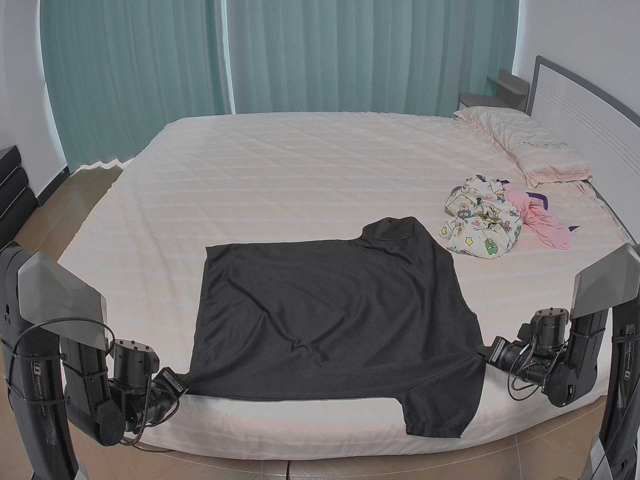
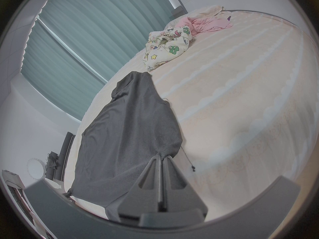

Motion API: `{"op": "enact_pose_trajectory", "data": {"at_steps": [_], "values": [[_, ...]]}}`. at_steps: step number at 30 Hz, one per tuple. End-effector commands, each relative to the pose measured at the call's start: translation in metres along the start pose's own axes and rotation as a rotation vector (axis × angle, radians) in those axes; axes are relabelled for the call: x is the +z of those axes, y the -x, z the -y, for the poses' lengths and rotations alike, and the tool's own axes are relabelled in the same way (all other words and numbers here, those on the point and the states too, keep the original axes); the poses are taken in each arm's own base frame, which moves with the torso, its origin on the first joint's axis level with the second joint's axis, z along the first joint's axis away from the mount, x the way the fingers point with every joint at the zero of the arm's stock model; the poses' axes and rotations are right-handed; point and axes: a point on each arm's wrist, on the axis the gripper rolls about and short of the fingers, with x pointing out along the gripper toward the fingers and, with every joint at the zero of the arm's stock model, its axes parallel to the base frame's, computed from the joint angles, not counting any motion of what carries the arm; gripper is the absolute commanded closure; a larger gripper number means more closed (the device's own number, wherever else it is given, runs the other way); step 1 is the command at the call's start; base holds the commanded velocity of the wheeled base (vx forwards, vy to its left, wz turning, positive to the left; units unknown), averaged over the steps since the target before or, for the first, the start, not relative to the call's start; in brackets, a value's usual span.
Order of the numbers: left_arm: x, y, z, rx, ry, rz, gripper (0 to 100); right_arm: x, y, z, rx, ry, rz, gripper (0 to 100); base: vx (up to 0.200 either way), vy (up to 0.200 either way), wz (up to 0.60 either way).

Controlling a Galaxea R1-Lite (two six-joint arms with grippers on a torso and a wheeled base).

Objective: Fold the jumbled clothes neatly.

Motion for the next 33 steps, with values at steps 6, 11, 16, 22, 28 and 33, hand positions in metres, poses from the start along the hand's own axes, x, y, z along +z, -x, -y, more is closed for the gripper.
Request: {"op": "enact_pose_trajectory", "data": {"at_steps": [6, 11, 16, 22, 28, 33], "values": [[0.003, 0.0, -0.003, 0.01, -0.005, 0.009, 100, -0.005, 0.001, 0.002, 0.015, -0.006, -0.037, 100, 0.0, 0.0, 0.0], [0.006, -0.001, -0.005, 0.017, -0.005, 0.017, 100, 0.0, 0.011, 0.001, 0.018, -0.011, -0.031, 100, 0.0, 0.0, 0.0], [0.006, -0.001, -0.005, 0.018, -0.004, 0.017, 100, -0.004, 0.014, 0.004, 0.044, -0.018, -0.068, 0, 0.0, 0.0, 0.0], [0.008, -0.001, -0.007, 0.026, -0.006, 0.022, 100, 0.01, 0.018, 0.013, 0.046, -0.046, 0.017, 0, 0.0, 0.0, 0.0], [0.011, 0.002, -0.013, 0.068, -0.077, 0.043, 100, 0.021, 0.022, 0.029, 0.013, -0.141, 0.075, 0, 0.0, 0.0, 0.0], [0.013, 0.0, -0.018, 0.089, -0.092, 0.045, 100, 0.028, 0.023, 0.034, 0.007, -0.177, 0.106, 0, 0.0, 0.0, 0.0]]}}
